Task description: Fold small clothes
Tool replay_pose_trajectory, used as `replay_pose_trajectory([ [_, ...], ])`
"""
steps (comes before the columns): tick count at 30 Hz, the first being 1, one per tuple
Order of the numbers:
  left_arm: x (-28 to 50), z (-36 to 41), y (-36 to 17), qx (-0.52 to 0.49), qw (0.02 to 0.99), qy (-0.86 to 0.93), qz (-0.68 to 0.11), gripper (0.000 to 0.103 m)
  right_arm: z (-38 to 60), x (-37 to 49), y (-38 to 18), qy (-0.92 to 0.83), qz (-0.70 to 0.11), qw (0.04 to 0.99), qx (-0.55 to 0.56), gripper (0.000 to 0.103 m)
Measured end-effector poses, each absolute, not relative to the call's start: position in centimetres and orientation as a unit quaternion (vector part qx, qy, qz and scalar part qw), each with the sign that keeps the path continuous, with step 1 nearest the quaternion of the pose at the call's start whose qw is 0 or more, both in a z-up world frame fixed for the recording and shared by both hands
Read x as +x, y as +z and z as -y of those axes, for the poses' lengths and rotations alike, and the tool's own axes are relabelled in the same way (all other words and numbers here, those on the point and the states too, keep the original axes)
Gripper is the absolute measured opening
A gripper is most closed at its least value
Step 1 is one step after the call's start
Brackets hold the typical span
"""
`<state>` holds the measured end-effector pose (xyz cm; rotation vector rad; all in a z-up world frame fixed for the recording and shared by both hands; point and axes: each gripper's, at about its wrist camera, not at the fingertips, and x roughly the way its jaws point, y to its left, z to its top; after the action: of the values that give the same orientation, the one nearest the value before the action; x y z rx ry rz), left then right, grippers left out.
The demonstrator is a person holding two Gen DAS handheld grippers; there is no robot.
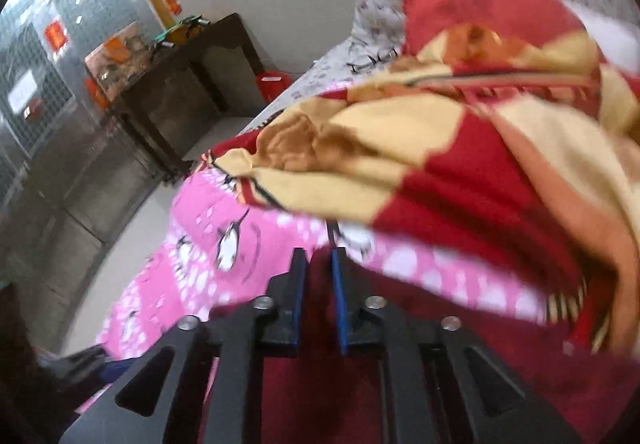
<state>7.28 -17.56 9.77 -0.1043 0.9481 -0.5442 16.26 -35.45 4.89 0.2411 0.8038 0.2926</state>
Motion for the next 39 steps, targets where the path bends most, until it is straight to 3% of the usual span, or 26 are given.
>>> replay_pose_trajectory([
  [2,7.3,18.1,9.4,-0.049,0.852,-0.261,-0.45,0.085,37.4,13.0,6.2,0.139,-0.377,0.908,0.119,0.046],
  [4,7.5,18.5,9.2,-0.055,0.852,-0.264,-0.448,0.085,40.1,9.1,7.5,0.106,-0.359,0.92,0.12,0.048],
  [8,8.2,19.0,8.2,-0.056,0.854,-0.25,-0.453,0.085,47.3,-0.2,8.6,-0.067,-0.326,0.939,0.085,0.072],
  [10,8.6,19.3,7.8,-0.059,0.855,-0.241,-0.455,0.085,49.9,-2.4,7.9,-0.142,-0.33,0.931,0.063,0.072],
  [12,9.3,19.3,7.3,-0.068,0.858,-0.226,-0.457,0.085,52.1,-2.6,6.3,-0.166,-0.365,0.913,0.073,0.071],
  [13,9.8,19.3,6.8,-0.075,0.855,-0.22,-0.463,0.085,52.7,-2.3,5.5,-0.149,-0.378,0.909,0.088,0.054],
  [14,10.1,19.4,6.4,-0.078,0.852,-0.217,-0.47,0.085,53.0,-1.8,4.9,-0.128,-0.385,0.908,0.1,0.021],
  [21,11.3,19.4,4.5,-0.075,0.847,-0.205,-0.486,0.093,56.7,-1.2,2.1,-0.153,-0.39,0.894,0.162,0.023],
  [23,11.0,18.7,5.2,-0.075,0.845,-0.199,-0.49,0.092,56.9,-2.1,2.9,-0.149,-0.374,0.9,0.167,0.034],
  [29,7.3,15.6,7.5,-0.061,0.859,-0.215,-0.46,0.091,56.1,-9.2,4.7,-0.079,-0.354,0.905,0.224,0.052],
  [36,3.6,13.7,7.2,-0.085,0.84,-0.255,-0.471,0.092,51.6,-12.8,1.4,-0.026,-0.398,0.893,0.207,0.052],
  [37,3.3,13.9,7.1,-0.087,0.838,-0.261,-0.472,0.092,51.2,-12.8,0.6,-0.024,-0.403,0.892,0.203,0.044],
  [38,2.9,14.5,6.6,-0.083,0.833,-0.27,-0.476,0.091,51.1,-12.8,0.2,-0.029,-0.405,0.892,0.198,0.029],
  [39,2.7,15.0,6.3,-0.076,0.829,-0.275,-0.481,0.091,51.0,-12.8,0.0,-0.034,-0.404,0.893,0.195,0.026],
])
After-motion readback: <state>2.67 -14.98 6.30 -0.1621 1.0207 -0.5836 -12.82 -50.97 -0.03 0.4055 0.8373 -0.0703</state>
